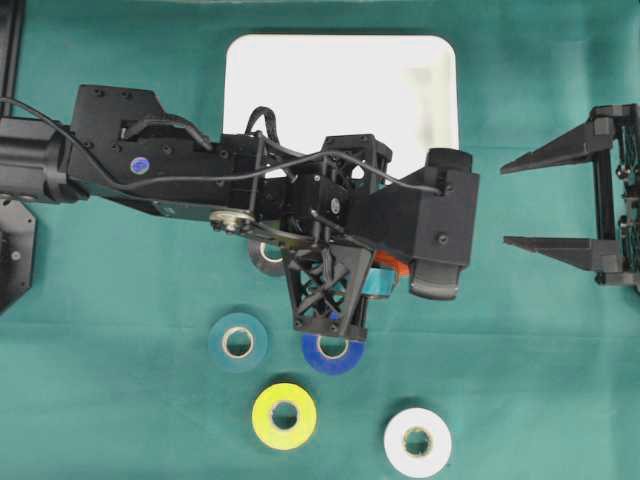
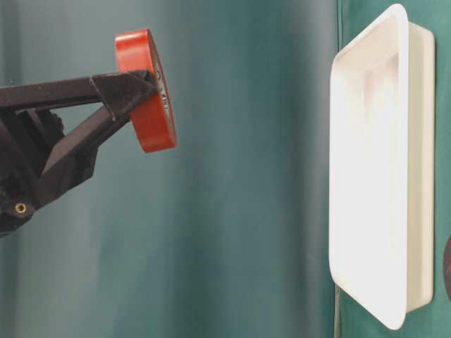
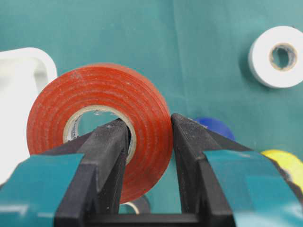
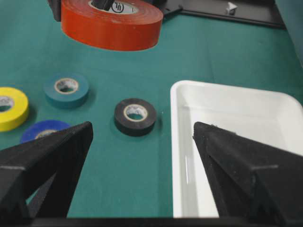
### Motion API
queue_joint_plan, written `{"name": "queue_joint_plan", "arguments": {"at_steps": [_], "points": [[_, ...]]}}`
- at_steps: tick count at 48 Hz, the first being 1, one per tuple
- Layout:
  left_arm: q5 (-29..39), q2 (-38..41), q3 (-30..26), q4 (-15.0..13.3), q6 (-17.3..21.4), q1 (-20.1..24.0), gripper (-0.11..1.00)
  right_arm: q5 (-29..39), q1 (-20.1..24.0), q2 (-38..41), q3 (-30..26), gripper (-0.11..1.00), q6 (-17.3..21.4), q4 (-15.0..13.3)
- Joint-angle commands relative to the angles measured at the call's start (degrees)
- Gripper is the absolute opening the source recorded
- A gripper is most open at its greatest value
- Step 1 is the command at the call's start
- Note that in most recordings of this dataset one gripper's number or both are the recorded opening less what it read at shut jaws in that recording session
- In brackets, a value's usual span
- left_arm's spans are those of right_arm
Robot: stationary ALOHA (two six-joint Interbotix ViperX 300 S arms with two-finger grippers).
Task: Pick up the tape from a random location and place it into the white case.
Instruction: 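Lift the red roll and carry it over the white tray, then lower the red roll into the tray and open the left gripper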
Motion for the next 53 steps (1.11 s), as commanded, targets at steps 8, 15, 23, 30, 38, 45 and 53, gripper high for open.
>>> {"name": "queue_joint_plan", "arguments": {"at_steps": [8,15,23,30,38,45,53], "points": [[-0.8,-2.6,-0.3,0.2,0.1,1.6,0.24,-0.3,0.0,0.3,-1.6,0.91,0.0,-0.1],[-1.6,-3.0,0.8,0.2,0.1,4.1,0.24,-0.3,0.0,0.3,-1.6,0.91,0.0,-0.1],[-2.5,-4.0,2.5,0.2,0.1,8.3,0.24,-0.2,0.0,0.3,-1.5,0.91,0.0,-0.1],[-3.0,-5.2,4.3,0.2,0.1,12.8,0.24,0.1,0.0,0.3,-1.6,0.91,0.0,-0.1],[-3.5,-6.2,5.7,0.2,0.2,16.6,0.24,0.4,0.0,0.3,-1.5,0.91,0.0,-0.1],[-4.0,-6.7,6.7,0.2,0.2,18.6,0.24,0.4,0.0,0.3,-1.6,0.91,0.0,-0.1],[-4.8,-6.9,7.3,0.2,0.2,19.2,0.24,0.4,0.0,0.3,-1.6,0.91,0.0,-0.1]]}}
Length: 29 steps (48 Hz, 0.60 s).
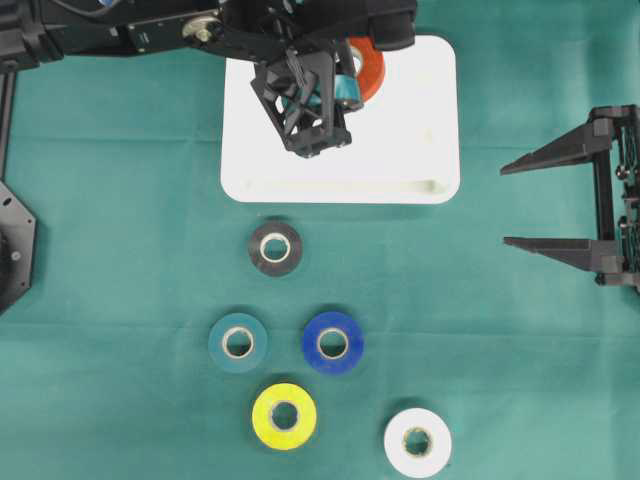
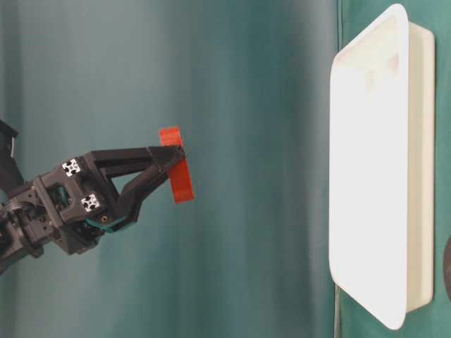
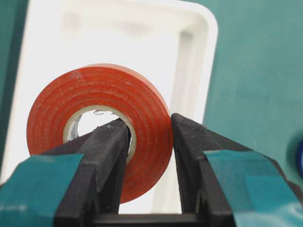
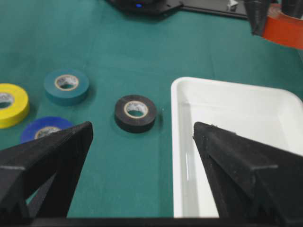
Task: Pick up the tape from a random location and place it into the white case.
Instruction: 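Lower the red roll into the tray and open the left gripper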
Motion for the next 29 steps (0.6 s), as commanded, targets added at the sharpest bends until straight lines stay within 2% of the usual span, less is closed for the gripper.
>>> {"name": "queue_joint_plan", "arguments": {"at_steps": [1,29], "points": [[-0.9,-2.3,-0.6,0.2,0.1,0.0,0.24,-0.3,0.0,0.3,-1.6,0.91,0.0,0.0],[-1.0,-2.3,0.3,0.1,0.0,0.0,0.24,-0.3,0.0,0.3,-1.7,0.91,0.0,0.0]]}}
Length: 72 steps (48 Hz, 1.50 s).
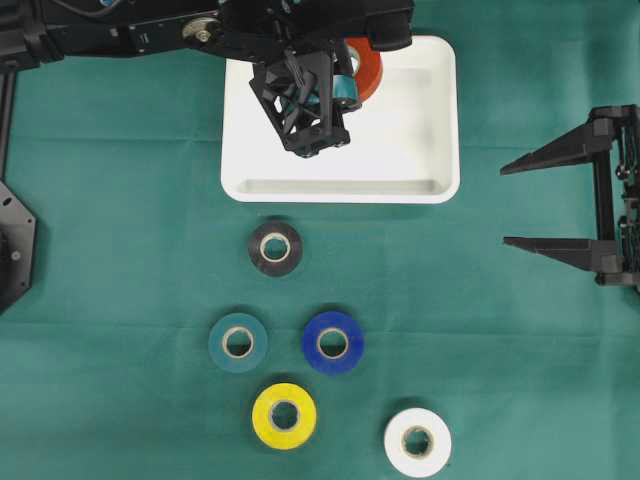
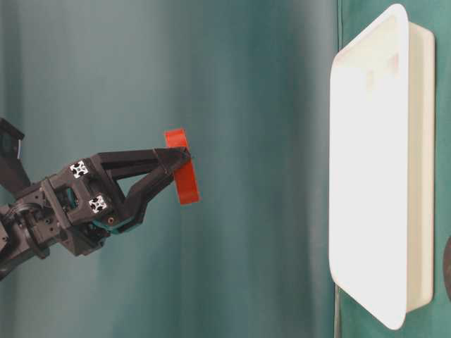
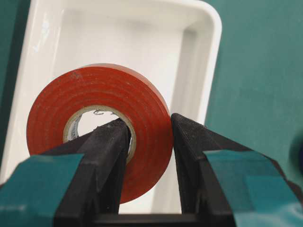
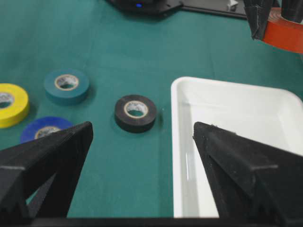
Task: Pick up the tape from a random location and place it into the white case.
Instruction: 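Lower the red roll into the tray and open the left gripper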
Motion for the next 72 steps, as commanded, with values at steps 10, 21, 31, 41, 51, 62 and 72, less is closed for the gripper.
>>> {"name": "queue_joint_plan", "arguments": {"at_steps": [10,21,31,41,51,62,72], "points": [[-0.5,-2.2,-0.4,0.1,0.0,0.0,0.24,-0.2,-0.2,0.3,-1.7,0.91,0.0,-0.1],[-0.5,-2.2,-0.4,0.1,0.0,0.0,0.24,-0.2,-0.1,0.3,-1.7,0.91,0.0,-0.1],[-0.5,-2.2,-0.3,0.1,0.0,0.0,0.24,-0.2,-0.1,0.3,-1.7,0.91,0.0,-0.1],[-0.5,-2.2,-0.4,0.1,0.0,0.0,0.24,-0.2,-0.1,0.3,-1.7,0.91,0.0,-0.1],[-0.5,-2.2,-0.3,0.1,0.0,0.0,0.24,-0.2,-0.1,0.3,-1.7,0.91,0.0,-0.1],[-1.5,-1.8,0.2,0.1,0.0,0.0,0.24,-0.2,-0.2,0.3,-1.7,0.91,0.0,-0.1],[-6.2,-0.4,3.7,0.1,-0.1,0.0,0.24,-0.2,-0.1,0.5,-1.6,0.91,0.0,-0.1]]}}
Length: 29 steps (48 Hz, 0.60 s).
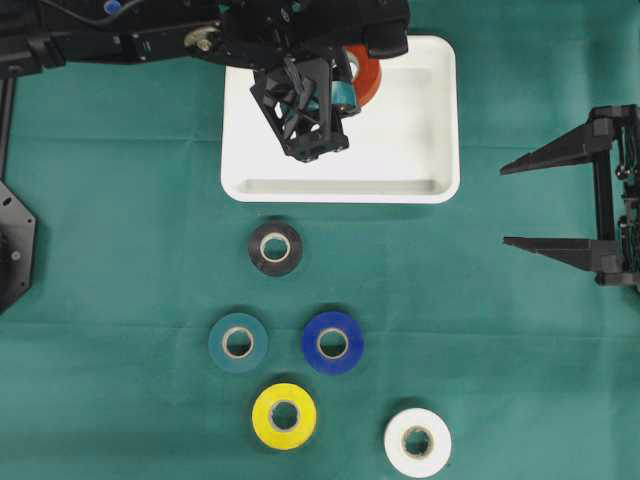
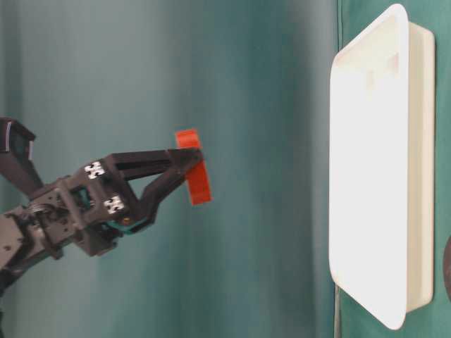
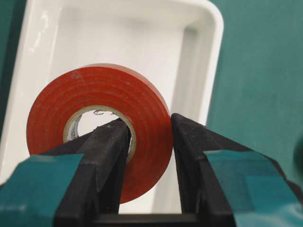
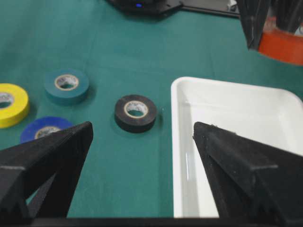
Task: Pick up the tape from a random location and place it into the white case.
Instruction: 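Lower the red roll into the tray and open the left gripper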
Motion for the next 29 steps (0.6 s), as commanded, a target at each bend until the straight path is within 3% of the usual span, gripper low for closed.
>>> {"name": "queue_joint_plan", "arguments": {"at_steps": [1,29], "points": [[-2.5,-0.3,0.7,0.0,-0.1,0.0,0.24,-0.3,-0.1,0.4,-1.6,0.91,0.0,-0.1],[-17.2,10.2,9.8,-0.4,-0.3,2.6,0.24,-0.3,-0.1,1.5,-1.5,0.91,-0.1,-0.1]]}}
